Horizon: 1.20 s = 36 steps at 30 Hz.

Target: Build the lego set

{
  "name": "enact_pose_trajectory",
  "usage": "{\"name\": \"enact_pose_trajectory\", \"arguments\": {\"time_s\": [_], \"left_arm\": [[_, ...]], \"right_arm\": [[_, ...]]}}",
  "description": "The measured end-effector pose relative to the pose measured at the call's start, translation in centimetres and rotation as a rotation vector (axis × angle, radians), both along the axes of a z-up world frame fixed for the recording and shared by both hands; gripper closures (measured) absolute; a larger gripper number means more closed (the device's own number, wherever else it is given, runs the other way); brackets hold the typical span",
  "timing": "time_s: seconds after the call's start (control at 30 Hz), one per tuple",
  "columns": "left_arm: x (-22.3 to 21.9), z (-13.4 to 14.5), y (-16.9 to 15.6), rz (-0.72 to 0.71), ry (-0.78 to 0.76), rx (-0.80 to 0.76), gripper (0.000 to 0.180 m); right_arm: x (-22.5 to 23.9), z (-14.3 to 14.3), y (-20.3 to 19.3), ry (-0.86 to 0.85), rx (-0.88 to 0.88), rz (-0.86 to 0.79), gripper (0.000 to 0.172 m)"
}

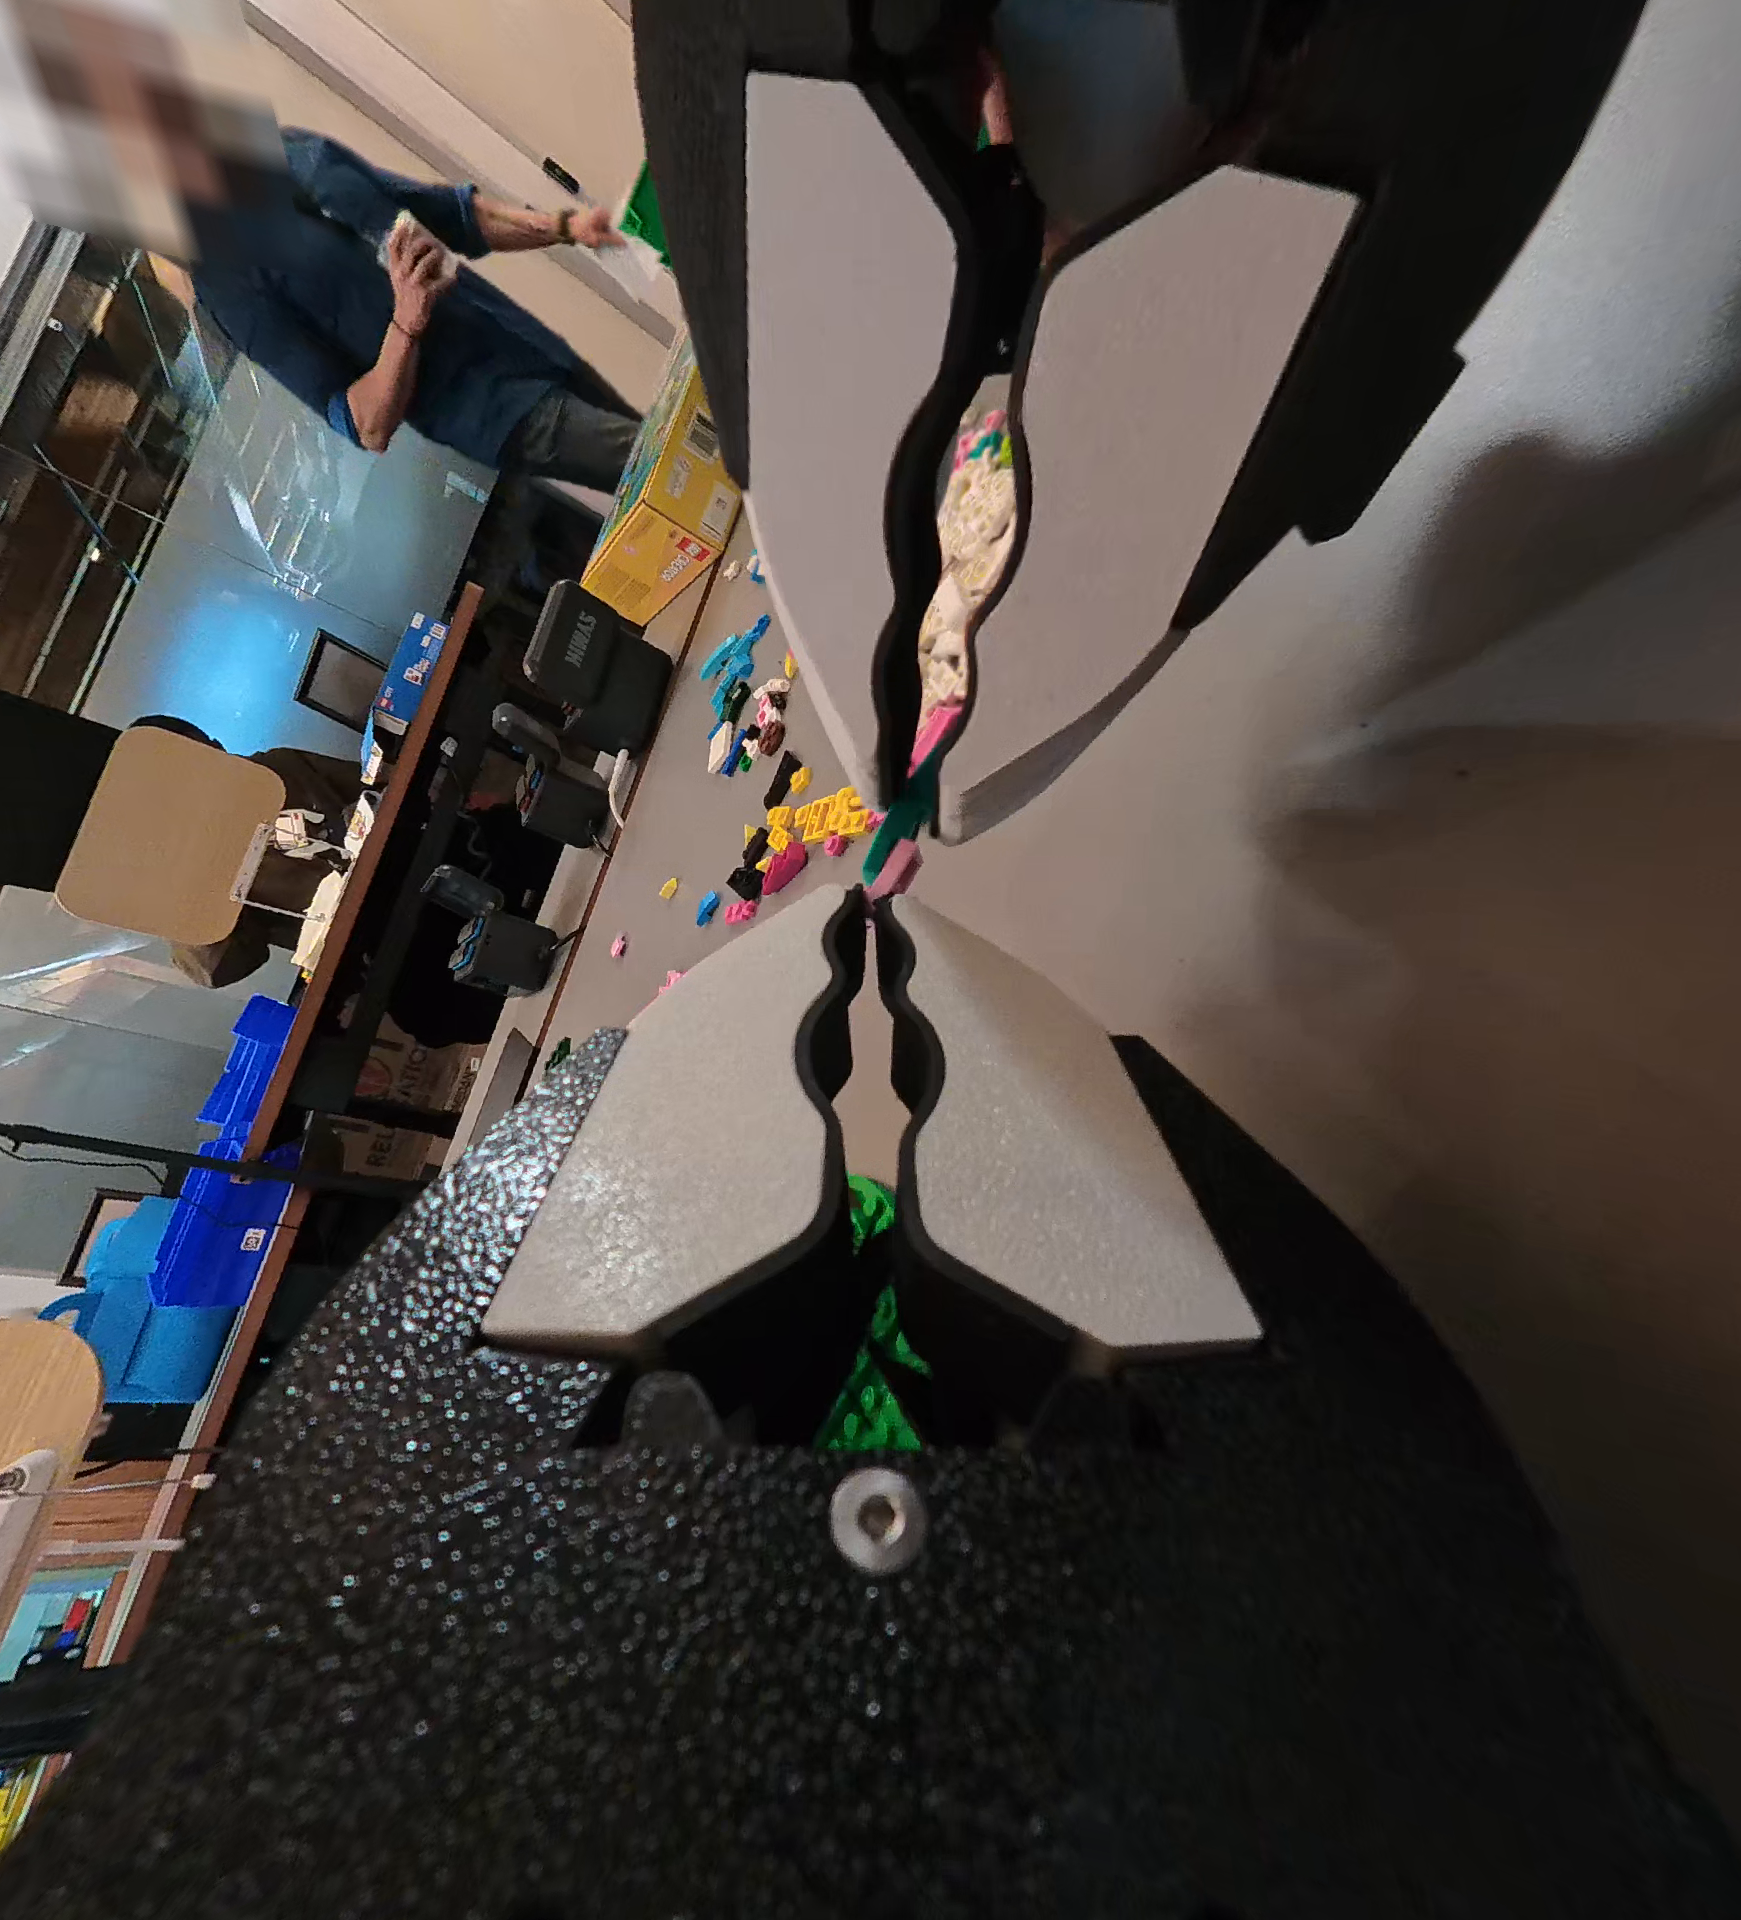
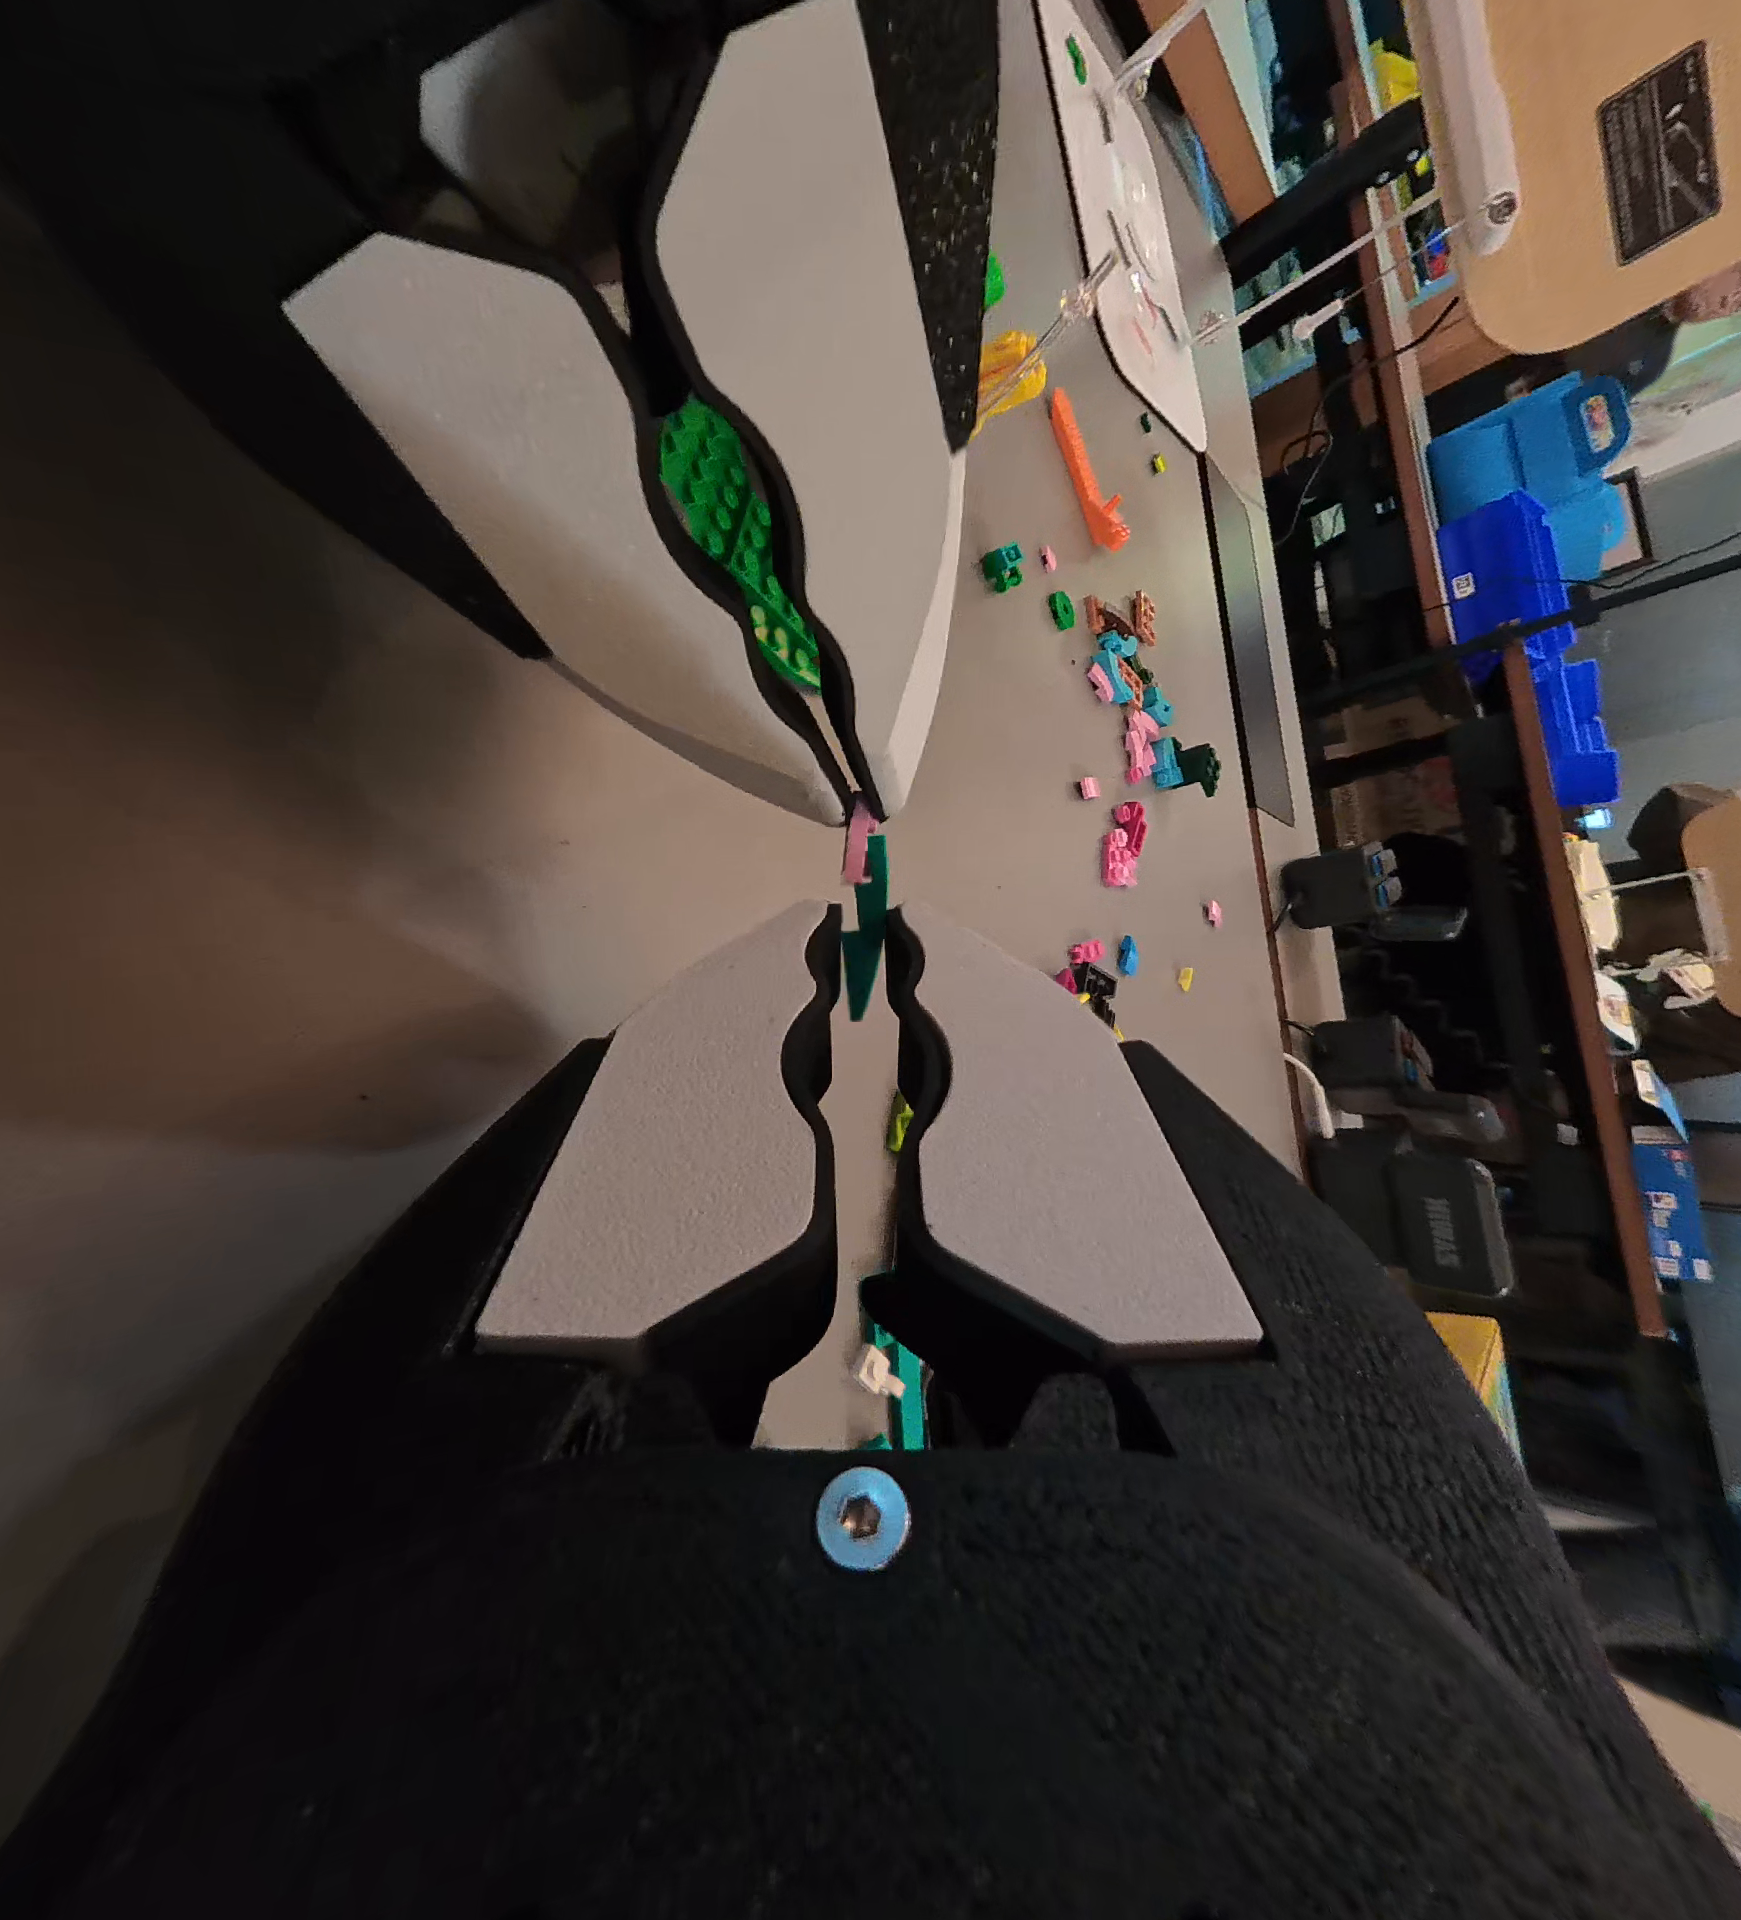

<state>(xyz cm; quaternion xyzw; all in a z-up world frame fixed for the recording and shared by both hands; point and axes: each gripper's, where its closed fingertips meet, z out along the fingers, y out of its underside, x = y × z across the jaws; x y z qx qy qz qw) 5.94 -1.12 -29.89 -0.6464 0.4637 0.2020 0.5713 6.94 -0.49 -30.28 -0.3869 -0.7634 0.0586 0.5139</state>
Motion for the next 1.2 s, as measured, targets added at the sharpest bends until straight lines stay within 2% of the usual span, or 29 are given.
{"name": "enact_pose_trajectory", "arguments": {"time_s": [0.17,0.3,0.37,0.5,0.77,1.0,1.03,1.1,1.2], "left_arm": [[0.1,0.0,0.0,-0.001,0.005,0.0,0.179],[0.3,-0.1,-0.1,-0.01,0.005,-0.002,0.179],[0.4,-0.1,-0.1,-0.015,-0.004,-0.005,0.178],[0.5,-0.2,-0.2,-0.022,-0.004,-0.009,0.178],[0.8,-0.5,-0.2,-0.03,0.011,-0.019,0.178],[0.5,-0.4,0.0,-0.017,-0.014,-0.023,0.178],[0.4,-0.4,0.1,-0.016,-0.02,-0.026,0.178],[0.2,-0.3,0.1,-0.009,-0.028,-0.019,0.178],[0.0,0.0,0.1,-0.009,-0.071,-0.024,0.178]], "right_arm": [[-0.1,-0.1,-0.2,-0.002,0.016,0.003,0.163],[-0.4,-0.1,-0.4,0.009,-0.01,0.002,0.147],[-0.6,-0.5,-0.4,0.003,-0.025,0.004,0.147],[-0.8,-0.3,-0.2,0.024,0.018,-0.013,0.166],[-0.6,-0.8,-0.2,-0.005,-0.113,-0.03,0.168],[-1.0,-0.7,-0.1,0.053,-0.212,-0.028,0.168],[-0.9,-0.6,-0.1,0.058,-0.231,-0.029,0.166],[-0.5,-0.4,0.5,0.068,-0.252,-0.047,0.152],[0.0,-0.2,0.9,0.08,-0.268,-0.055,0.15]]}}
